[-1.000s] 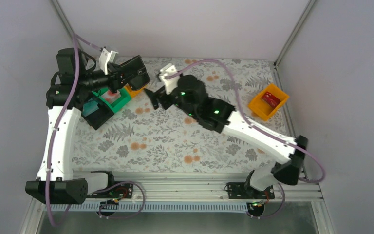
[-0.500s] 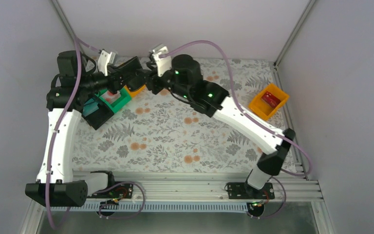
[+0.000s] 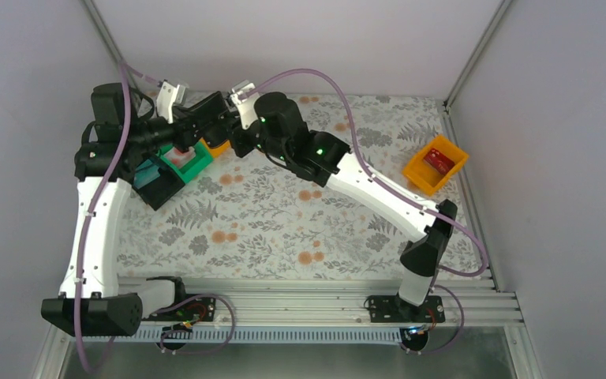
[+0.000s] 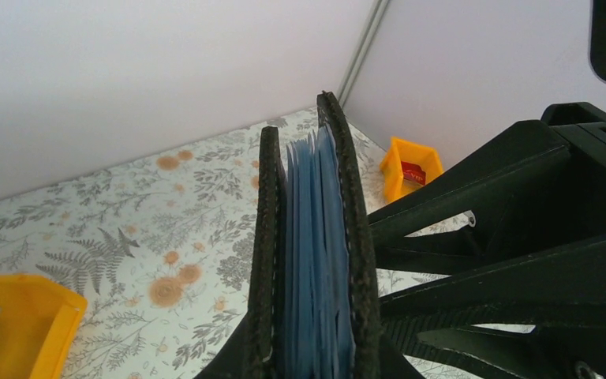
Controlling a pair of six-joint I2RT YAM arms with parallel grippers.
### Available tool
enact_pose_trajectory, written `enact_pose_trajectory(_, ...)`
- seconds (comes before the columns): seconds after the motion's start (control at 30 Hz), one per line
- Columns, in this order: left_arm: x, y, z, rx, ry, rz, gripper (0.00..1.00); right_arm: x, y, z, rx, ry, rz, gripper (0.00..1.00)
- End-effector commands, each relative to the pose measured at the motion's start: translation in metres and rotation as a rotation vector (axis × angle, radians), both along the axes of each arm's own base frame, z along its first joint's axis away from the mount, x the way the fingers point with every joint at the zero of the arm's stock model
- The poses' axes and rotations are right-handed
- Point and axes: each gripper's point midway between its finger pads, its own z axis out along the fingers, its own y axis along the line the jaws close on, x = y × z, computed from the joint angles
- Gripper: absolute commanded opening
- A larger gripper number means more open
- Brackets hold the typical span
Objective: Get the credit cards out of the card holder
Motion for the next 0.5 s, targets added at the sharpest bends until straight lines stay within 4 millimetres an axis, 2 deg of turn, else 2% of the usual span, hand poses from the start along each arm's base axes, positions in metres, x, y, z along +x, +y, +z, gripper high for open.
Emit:
enact_pose_trajectory(0.0, -0.015, -0.012, 0.013, -0.043, -0.028, -0.087, 0.02, 0.018, -0.009, 0.003, -0.016, -0.030, -0.115, 0.30)
enact_pose_trajectory(0.1, -0.016, -0.013, 0.014, -0.047, -0.028, -0.096, 0.02, 0.026, -0.011, 0.001, -0.030, -0.040, -0.162, 0.29)
enact_pose_trajectory(0.27, -0.018, -0.013, 0.008, -0.045, -0.016, -0.103, 0.02, 0.041, -0.031, 0.007, -0.041, -0.063, -0.306, 0.14)
enact_pose_trajectory(0.37, -0.016, -0.013, 0.003, -0.049, -0.002, -0.102, 0.02, 0.043, -0.030, 0.010, -0.054, -0.090, -0.303, 0.13)
enact_pose_trajectory(0.43, -0.016, -0.014, 0.002, -0.052, 0.003, -0.105, 0.02, 0.044, -0.030, 0.010, -0.060, -0.094, -0.306, 0.05)
enact_pose_trajectory(0.47, -0.016, -0.014, 0.001, -0.052, 0.005, -0.106, 0.02, 0.045, -0.030, 0.010, -0.064, -0.095, -0.308, 0.04)
